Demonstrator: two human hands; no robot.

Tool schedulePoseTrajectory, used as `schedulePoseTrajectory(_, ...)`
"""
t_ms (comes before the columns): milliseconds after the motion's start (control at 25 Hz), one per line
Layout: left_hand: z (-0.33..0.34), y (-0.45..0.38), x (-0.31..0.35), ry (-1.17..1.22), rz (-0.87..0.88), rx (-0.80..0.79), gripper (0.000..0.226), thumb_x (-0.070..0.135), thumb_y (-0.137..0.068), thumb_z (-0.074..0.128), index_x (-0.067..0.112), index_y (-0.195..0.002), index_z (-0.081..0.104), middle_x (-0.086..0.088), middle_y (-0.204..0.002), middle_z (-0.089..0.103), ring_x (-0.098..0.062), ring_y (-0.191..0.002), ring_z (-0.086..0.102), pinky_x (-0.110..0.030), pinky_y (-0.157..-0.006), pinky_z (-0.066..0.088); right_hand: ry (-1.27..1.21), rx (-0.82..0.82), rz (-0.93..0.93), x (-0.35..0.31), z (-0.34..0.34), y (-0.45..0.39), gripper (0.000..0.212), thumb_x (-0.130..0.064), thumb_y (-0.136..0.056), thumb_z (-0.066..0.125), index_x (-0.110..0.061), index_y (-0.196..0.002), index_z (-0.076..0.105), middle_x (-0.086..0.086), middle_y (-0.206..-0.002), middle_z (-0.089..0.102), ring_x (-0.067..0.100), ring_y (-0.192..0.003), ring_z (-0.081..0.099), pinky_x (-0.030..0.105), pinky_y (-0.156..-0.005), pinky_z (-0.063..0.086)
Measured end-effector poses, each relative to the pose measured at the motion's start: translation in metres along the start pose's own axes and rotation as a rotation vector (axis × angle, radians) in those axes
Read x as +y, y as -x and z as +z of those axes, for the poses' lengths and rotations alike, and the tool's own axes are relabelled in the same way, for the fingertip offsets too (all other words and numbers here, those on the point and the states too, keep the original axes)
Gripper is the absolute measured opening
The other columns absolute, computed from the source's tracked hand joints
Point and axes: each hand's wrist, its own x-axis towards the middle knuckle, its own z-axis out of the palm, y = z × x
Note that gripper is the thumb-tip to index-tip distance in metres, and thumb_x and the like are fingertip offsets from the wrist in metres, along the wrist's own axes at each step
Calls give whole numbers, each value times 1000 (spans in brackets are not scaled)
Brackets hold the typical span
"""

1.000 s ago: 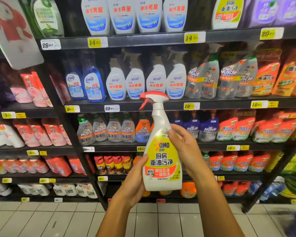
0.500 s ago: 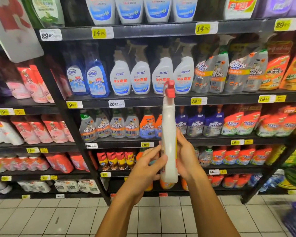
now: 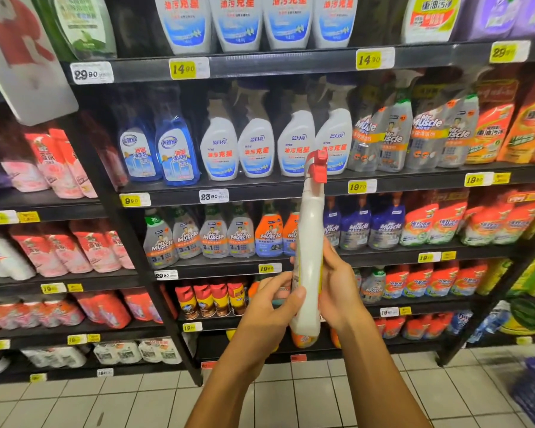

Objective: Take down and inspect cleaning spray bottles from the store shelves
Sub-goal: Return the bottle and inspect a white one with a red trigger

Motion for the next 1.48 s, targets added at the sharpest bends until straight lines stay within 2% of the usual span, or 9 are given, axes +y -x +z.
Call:
schedulePoseTrajectory(80,-5,1,-1,11,-7,5,19,26,-96,58,38,-110,60,4,-115,63,-9,-104,65,-37,-95,55,-16,-8,-39,2,3,1,61,-40,-87,53,-12,-142,50,10,-106,67,21,-89,64,39,-87,49)
schedulePoseTrajectory(200,-10,1,-5,69,-30,-6,32,25,-98,54,23,-130,56,1,-117,67,-12,-107,66,-35,-96,54,6,-32,-130,3,6,3,50,-32,-96,49,-16,-142,50,8,-116,69,20,-96,67,35,-85,54)
schedulePoseTrajectory(320,-11,-3,-10,167,4,-25,37,39,-92,52,28,-127,57,5,-113,72,-11,-104,68,-24,-81,57,58,5,-196,-1,11,5,39,-24,-102,47,-17,-141,51,9,-124,69,24,-105,69,37,-81,57)
schedulePoseTrajectory(440,-13,-9,-14,198,36,37,44,45,-83,56,26,-123,60,5,-109,74,-11,-101,70,-21,-75,56,131,34,-227,-7,20,10,45,-27,-91,59,-11,-133,57,14,-115,72,27,-100,72,37,-74,60)
schedulePoseTrajectory(720,-44,-15,-36,416,-10,-11,45,34,-87,59,12,-126,59,-13,-119,70,-30,-111,67,-41,-88,56,462,-86,-315,-31,30,21,38,-31,-84,67,-16,-119,67,9,-107,74,19,-91,72,28,-71,55)
schedulePoseTrajectory(1040,-49,-8,-53,388,-70,-165,46,49,-78,66,25,-118,69,-14,-122,69,-32,-113,65,-55,-97,44,498,-154,-395,-58,57,10,34,-40,-88,63,-13,-109,65,11,-106,75,24,-84,73,35,-72,60)
schedulePoseTrajectory(1240,-50,-15,-47,619,-40,-83,65,32,-74,80,12,-131,55,-17,-128,65,-34,-117,63,-44,-85,57,482,-77,-439,-62,71,4,23,-33,-92,63,-13,-102,65,8,-97,77,21,-73,72,35,-68,59)
schedulePoseTrajectory(1360,-47,-22,-42,659,-24,-3,49,23,-85,67,10,-130,54,-14,-125,67,-30,-114,65,-39,-80,58,523,-74,-496,-66,85,1,15,-26,-96,63,-14,-104,67,5,-94,77,19,-76,72,31,-67,59)
schedulePoseTrajectory(1480,-50,-28,-36,740,-67,-27,40,21,-90,54,9,-128,57,-15,-124,67,-29,-111,67,-40,-79,59,549,-188,-431,-75,92,0,26,-27,-96,61,-10,-114,67,9,-108,75,19,-87,72,29,-75,58)
